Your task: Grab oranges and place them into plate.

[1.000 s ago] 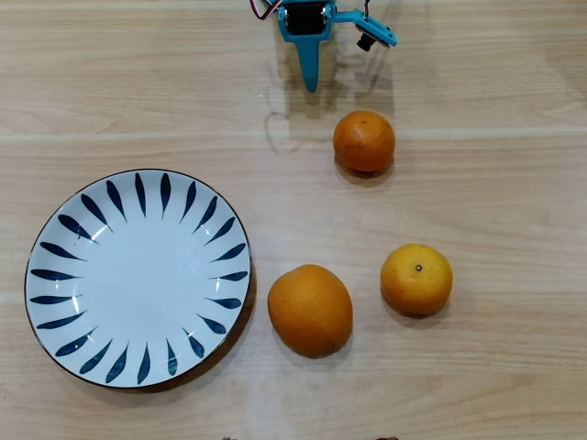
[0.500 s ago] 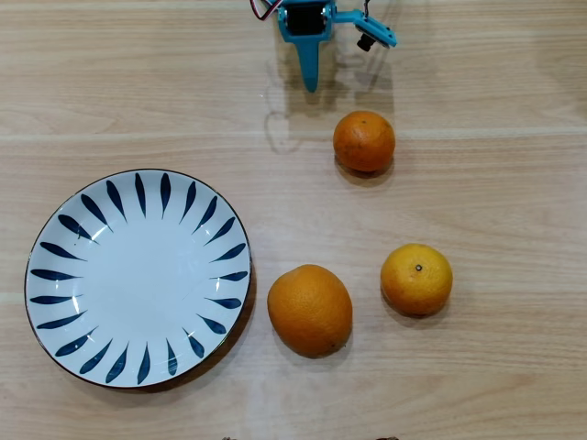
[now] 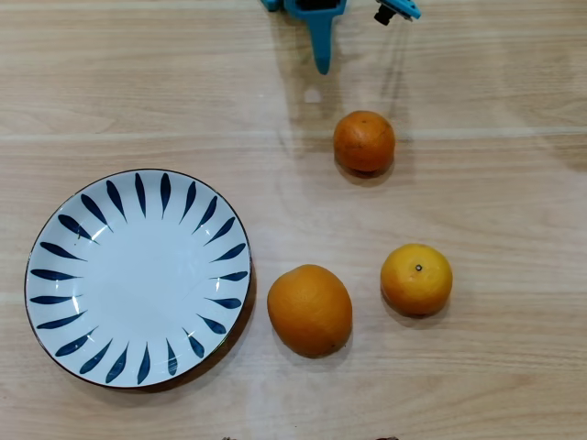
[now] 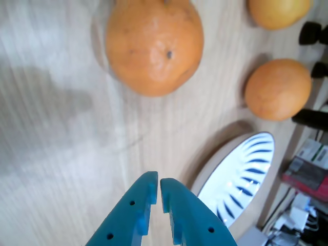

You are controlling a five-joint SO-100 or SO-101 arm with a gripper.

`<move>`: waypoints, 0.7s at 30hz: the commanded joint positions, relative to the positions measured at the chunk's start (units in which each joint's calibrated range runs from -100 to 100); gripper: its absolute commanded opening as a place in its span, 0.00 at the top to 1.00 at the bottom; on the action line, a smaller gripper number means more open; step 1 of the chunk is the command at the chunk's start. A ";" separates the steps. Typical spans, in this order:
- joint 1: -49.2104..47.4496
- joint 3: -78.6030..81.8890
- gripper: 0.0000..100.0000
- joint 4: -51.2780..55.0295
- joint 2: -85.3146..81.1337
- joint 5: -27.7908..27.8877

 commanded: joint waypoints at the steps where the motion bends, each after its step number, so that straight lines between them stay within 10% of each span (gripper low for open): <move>1: -1.40 -7.85 0.98 0.26 5.36 -0.17; 11: -5.35 -36.83 0.98 24.15 33.26 -15.54; 21: -8.09 -51.40 0.98 28.97 44.92 -16.16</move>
